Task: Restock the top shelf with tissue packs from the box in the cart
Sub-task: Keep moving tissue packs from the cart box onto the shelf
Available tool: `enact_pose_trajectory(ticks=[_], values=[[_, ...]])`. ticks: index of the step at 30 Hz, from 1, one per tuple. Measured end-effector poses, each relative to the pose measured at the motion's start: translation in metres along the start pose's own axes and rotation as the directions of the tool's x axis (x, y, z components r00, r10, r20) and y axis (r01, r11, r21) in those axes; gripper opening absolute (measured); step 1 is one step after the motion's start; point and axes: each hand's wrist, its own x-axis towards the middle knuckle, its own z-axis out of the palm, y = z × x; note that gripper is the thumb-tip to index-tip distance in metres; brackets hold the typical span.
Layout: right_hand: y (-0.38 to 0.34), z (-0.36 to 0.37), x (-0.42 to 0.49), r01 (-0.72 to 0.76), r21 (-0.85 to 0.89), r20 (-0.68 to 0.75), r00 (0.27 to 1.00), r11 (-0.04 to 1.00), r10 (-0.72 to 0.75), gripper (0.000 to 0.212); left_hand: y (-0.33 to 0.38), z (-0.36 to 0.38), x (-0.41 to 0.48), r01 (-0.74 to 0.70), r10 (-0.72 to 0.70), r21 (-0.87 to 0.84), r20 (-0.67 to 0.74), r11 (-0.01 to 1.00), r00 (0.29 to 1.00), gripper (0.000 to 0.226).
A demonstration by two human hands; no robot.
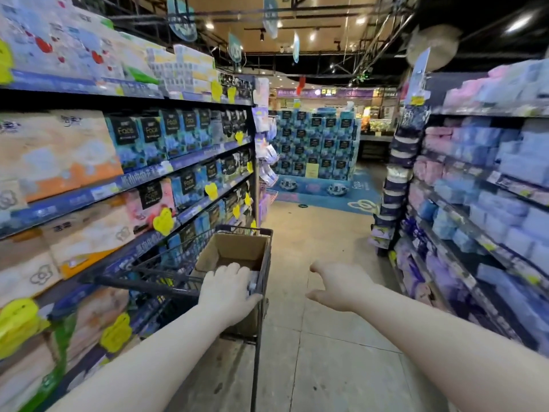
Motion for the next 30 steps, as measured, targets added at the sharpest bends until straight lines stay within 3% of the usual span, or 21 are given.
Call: enact_pose_trajectory(ticks=[4, 14, 23, 30], values=[[0.017, 0.004, 0.061, -0.049, 0.021, 0.013, 0.999, 0.999, 0.049, 0.057, -0.006, 0.02, 0.071, -0.024, 0.023, -0.035, -0.019, 0.999, 1.0, 0.047], [0.065, 0.059, 0.188, -0.114, 0.126, 0.162, 0.982, 0.985, 0.093, 0.06, -0.006, 0.099, 0.172, -0.021, 0.033, -0.083, 0.136, 0.996, 0.99, 0.038], [0.11, 0.092, 0.343, 0.087, 0.119, 0.263, 0.958, 0.989, -0.115, 0.056, -0.011, 0.153, 0.291, 0.186, -0.188, 0.029, 0.243, 0.982, 0.952, 0.01], [0.144, 0.082, 0.477, 0.291, 0.009, 0.298, 0.912, 0.957, -0.281, 0.051, -0.005, 0.19, 0.369, 0.377, -0.361, -0.017, 0.243, 0.926, 0.9, 0.034]])
